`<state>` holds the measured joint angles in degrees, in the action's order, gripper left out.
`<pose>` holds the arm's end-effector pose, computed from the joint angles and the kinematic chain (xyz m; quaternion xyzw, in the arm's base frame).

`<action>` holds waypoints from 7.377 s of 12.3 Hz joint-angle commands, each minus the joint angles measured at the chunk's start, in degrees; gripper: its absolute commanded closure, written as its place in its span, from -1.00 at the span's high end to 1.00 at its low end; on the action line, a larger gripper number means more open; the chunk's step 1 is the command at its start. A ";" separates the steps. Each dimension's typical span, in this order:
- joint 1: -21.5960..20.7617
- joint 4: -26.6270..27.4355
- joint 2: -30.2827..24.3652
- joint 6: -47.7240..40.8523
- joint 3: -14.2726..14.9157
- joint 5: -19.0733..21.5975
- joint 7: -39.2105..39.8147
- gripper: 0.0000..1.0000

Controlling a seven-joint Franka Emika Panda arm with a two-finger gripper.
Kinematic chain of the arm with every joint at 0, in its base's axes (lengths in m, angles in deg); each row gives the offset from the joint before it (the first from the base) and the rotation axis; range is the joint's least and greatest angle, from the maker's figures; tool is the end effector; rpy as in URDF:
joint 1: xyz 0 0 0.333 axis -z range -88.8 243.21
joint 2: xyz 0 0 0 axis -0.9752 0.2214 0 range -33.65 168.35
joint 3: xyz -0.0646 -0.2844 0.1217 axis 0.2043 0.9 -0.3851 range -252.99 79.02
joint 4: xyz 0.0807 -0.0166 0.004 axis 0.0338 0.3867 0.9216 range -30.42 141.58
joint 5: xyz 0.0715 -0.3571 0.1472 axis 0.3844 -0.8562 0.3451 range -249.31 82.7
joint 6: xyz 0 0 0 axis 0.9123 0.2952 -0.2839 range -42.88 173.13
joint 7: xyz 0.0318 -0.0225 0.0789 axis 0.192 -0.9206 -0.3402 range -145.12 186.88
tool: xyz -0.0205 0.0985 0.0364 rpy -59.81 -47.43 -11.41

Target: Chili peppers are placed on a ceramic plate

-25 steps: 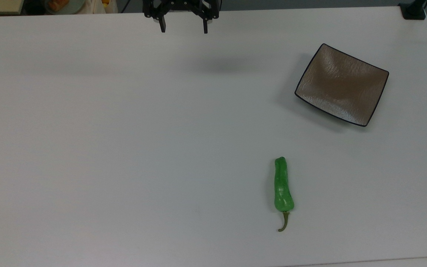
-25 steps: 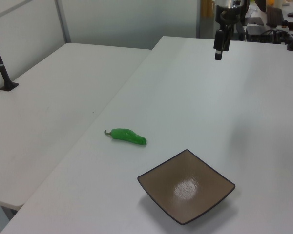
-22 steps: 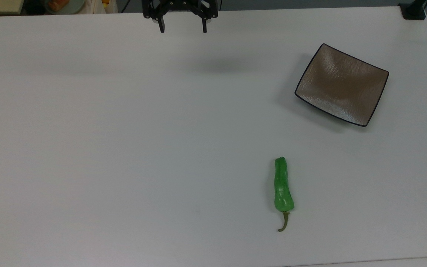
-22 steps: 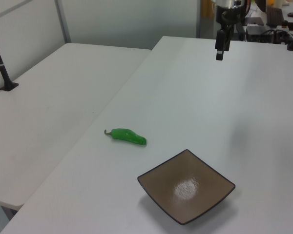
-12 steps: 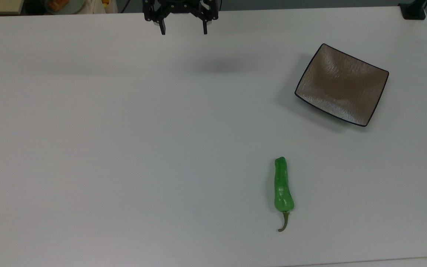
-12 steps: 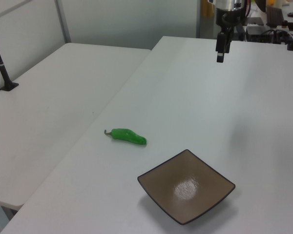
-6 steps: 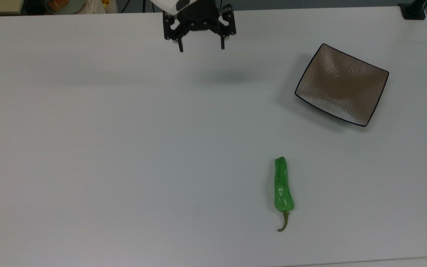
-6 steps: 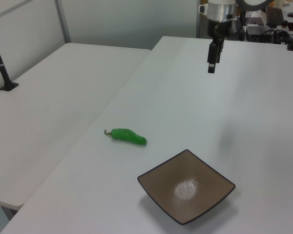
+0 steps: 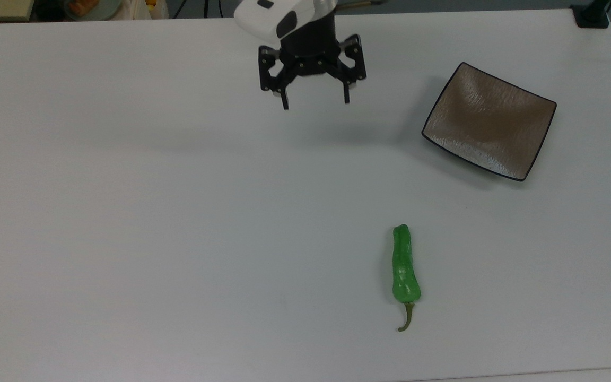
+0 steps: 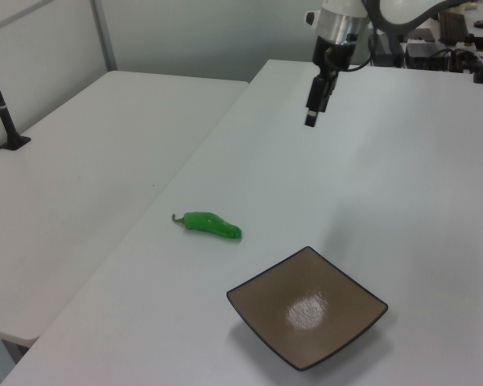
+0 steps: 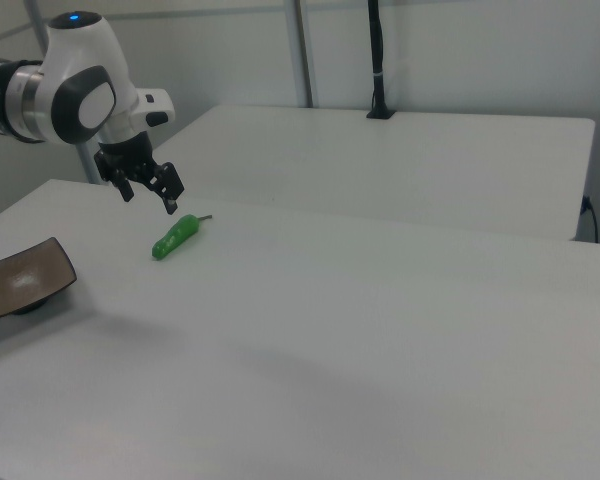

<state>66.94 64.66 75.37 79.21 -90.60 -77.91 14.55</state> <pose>0.6095 0.1531 0.5182 -0.9904 -0.0453 -0.1115 0.0679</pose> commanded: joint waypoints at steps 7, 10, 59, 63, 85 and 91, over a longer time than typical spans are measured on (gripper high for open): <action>-4.58 -16.54 19.91 14.41 -1.65 -0.20 -13.78 1.00; -4.68 -19.44 25.63 22.25 -3.32 -0.73 -14.59 1.00; -6.96 -7.59 16.78 17.27 -7.80 -11.90 -22.76 -0.47; -7.05 -4.42 13.26 15.41 -13.85 -11.72 -23.81 -0.47; -5.65 -1.08 11.06 2.51 -22.40 -15.49 -20.06 1.00; -5.29 -0.99 4.04 -13.99 -11.60 -14.44 -13.36 1.00</action>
<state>62.17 62.45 83.32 72.75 -105.73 -92.89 -0.28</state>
